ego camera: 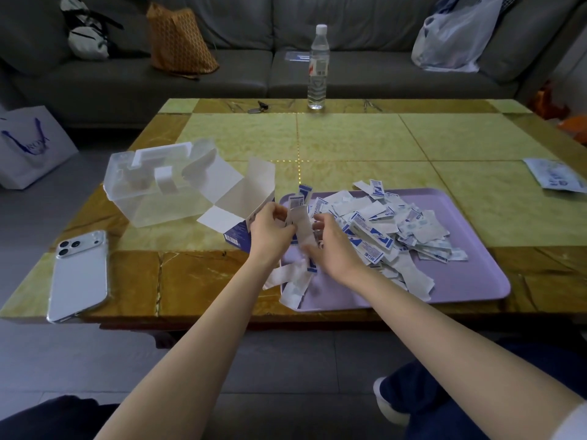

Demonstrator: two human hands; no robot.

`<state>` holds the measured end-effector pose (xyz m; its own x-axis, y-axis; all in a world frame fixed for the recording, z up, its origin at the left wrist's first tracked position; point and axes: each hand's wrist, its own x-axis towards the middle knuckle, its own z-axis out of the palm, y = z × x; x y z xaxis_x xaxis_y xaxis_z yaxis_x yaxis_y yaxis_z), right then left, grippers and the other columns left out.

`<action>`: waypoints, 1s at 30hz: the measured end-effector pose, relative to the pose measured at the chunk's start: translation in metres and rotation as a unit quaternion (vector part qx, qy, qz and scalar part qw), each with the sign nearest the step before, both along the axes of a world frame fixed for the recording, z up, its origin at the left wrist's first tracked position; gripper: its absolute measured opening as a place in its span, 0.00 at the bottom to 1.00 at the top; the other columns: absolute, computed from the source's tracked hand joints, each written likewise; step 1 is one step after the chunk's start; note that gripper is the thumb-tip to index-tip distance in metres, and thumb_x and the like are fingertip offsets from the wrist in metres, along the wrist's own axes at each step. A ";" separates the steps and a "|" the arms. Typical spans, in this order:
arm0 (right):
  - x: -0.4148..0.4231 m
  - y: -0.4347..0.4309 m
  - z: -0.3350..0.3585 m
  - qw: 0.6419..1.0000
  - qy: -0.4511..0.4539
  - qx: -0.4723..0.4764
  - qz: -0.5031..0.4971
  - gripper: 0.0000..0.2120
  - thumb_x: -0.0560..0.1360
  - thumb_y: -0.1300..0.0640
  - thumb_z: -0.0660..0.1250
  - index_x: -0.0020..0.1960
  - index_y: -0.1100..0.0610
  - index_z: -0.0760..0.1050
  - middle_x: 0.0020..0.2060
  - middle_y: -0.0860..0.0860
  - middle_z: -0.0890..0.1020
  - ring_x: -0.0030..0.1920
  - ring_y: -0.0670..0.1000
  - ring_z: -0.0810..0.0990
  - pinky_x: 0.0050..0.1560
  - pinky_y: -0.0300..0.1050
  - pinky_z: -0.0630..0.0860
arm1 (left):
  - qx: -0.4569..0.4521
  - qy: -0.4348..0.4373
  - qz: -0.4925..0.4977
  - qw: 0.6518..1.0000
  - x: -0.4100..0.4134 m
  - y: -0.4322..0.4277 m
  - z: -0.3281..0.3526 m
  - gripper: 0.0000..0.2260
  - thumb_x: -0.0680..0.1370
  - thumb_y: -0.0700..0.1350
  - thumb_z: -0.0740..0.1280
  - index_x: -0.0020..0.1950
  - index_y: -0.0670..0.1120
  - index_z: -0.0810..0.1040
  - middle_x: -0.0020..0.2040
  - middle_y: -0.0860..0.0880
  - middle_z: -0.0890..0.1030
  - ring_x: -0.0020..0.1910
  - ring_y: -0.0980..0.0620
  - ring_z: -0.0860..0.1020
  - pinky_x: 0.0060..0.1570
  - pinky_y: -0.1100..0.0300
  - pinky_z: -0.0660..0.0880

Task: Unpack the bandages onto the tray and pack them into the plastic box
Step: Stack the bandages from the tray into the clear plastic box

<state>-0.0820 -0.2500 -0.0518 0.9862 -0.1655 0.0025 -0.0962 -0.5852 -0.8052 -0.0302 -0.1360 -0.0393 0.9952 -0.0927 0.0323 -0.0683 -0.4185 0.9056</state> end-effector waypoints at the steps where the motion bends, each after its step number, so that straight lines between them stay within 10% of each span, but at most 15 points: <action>1: 0.000 -0.001 0.002 1.000 0.002 0.023 -0.009 0.28 0.76 0.53 0.66 0.70 0.62 0.58 0.59 0.55 0.74 0.54 0.52 0.76 0.56 0.50 0.75 | -0.012 -0.010 0.000 1.000 -0.001 -0.001 0.002 0.09 0.72 0.34 0.69 0.49 0.42 0.74 0.41 0.53 0.75 0.43 0.54 0.75 0.44 0.63 0.73; 5: -0.003 -0.003 0.005 0.997 -0.023 0.055 -0.040 0.31 0.75 0.56 0.68 0.71 0.61 0.56 0.59 0.54 0.71 0.53 0.53 0.76 0.51 0.45 0.75 | -0.061 -0.012 0.000 0.998 -0.010 -0.003 0.003 0.07 0.74 0.35 0.66 0.50 0.42 0.72 0.41 0.54 0.73 0.41 0.60 0.72 0.36 0.73 0.70; 11: -0.005 -0.005 0.006 0.977 0.007 0.176 -0.116 0.36 0.70 0.61 0.73 0.71 0.61 0.57 0.62 0.58 0.71 0.55 0.52 0.73 0.56 0.51 0.75 | -0.101 0.021 0.006 0.995 -0.023 -0.004 -0.005 0.08 0.74 0.36 0.66 0.51 0.37 0.71 0.47 0.42 0.76 0.46 0.50 0.74 0.44 0.61 0.73; 16: -0.011 -0.008 0.010 0.988 0.033 0.120 -0.088 0.32 0.73 0.58 0.70 0.71 0.61 0.59 0.63 0.54 0.71 0.57 0.50 0.72 0.54 0.37 0.66 | -0.115 -0.013 0.012 0.993 -0.026 -0.002 -0.002 0.07 0.74 0.37 0.67 0.48 0.40 0.70 0.42 0.49 0.75 0.43 0.54 0.74 0.42 0.66 0.73; 22: -0.011 -0.017 0.010 0.993 0.054 0.091 -0.056 0.21 0.71 0.67 0.69 0.62 0.59 0.71 0.49 0.55 0.82 0.50 0.54 0.81 0.49 0.48 0.78 | -0.135 -0.015 0.033 0.990 -0.022 0.005 0.003 0.06 0.75 0.37 0.66 0.46 0.44 0.69 0.44 0.48 0.74 0.45 0.51 0.74 0.45 0.60 0.76; 30: -0.017 -0.020 0.035 0.982 -0.151 0.009 -0.116 0.09 0.78 0.63 0.62 0.57 0.63 0.73 0.44 0.53 0.83 0.40 0.49 0.79 0.37 0.27 0.68 | -0.111 0.013 0.063 0.992 -0.023 0.006 0.001 0.05 0.75 0.36 0.64 0.47 0.43 0.69 0.43 0.47 0.74 0.43 0.50 0.74 0.41 0.58 0.78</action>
